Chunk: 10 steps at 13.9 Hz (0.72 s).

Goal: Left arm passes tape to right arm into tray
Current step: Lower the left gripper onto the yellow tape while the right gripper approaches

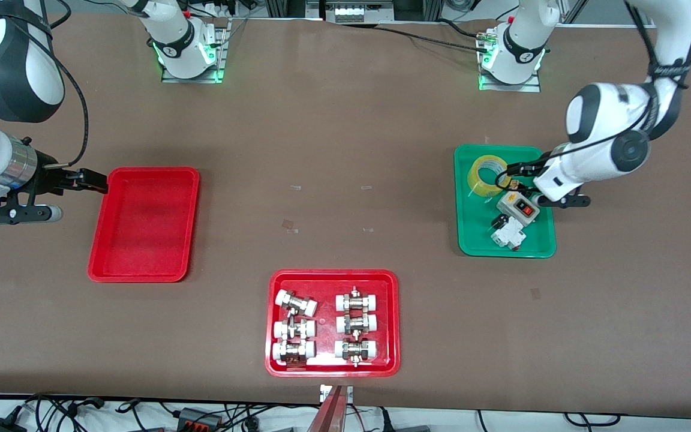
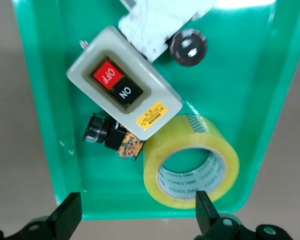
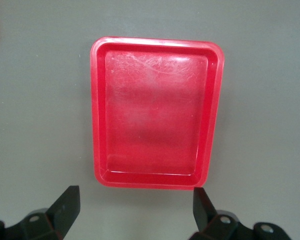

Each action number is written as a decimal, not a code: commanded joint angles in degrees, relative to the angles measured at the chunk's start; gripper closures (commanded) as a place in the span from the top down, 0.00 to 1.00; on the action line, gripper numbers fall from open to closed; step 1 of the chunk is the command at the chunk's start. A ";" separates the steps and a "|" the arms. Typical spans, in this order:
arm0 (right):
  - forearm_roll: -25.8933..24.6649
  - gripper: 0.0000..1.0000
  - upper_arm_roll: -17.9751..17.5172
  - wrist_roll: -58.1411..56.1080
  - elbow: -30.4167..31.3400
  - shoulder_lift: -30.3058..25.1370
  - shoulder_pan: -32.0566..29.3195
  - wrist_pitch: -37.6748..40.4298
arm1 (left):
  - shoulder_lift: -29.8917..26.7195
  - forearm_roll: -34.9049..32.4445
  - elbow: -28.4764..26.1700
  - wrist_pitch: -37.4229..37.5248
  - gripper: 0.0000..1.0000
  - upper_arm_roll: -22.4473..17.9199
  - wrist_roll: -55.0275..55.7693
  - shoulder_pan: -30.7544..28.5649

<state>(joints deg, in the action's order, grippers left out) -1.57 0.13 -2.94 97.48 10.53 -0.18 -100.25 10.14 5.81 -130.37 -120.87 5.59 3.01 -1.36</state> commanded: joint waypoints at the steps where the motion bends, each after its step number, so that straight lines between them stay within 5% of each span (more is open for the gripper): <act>1: -0.01 1.00 0.05 0.04 0.16 -0.87 0.27 -0.12 | 2.51 1.31 0.12 -1.12 0.95 0.39 -0.29 -0.31; 7: 2.00 1.00 -0.39 -0.14 0.07 -0.86 0.53 1.11 | 5.06 1.31 -0.67 -1.29 0.58 3.11 0.24 -0.84; 10: 12.08 1.00 -0.48 -0.49 -0.63 -0.95 1.06 1.28 | 5.68 1.31 -1.11 -1.21 0.43 3.11 0.24 -0.75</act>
<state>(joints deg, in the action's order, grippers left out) 5.27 -0.19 -2.94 97.31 10.48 0.45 -99.91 15.59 5.83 -130.81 -121.73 8.13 3.33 -1.53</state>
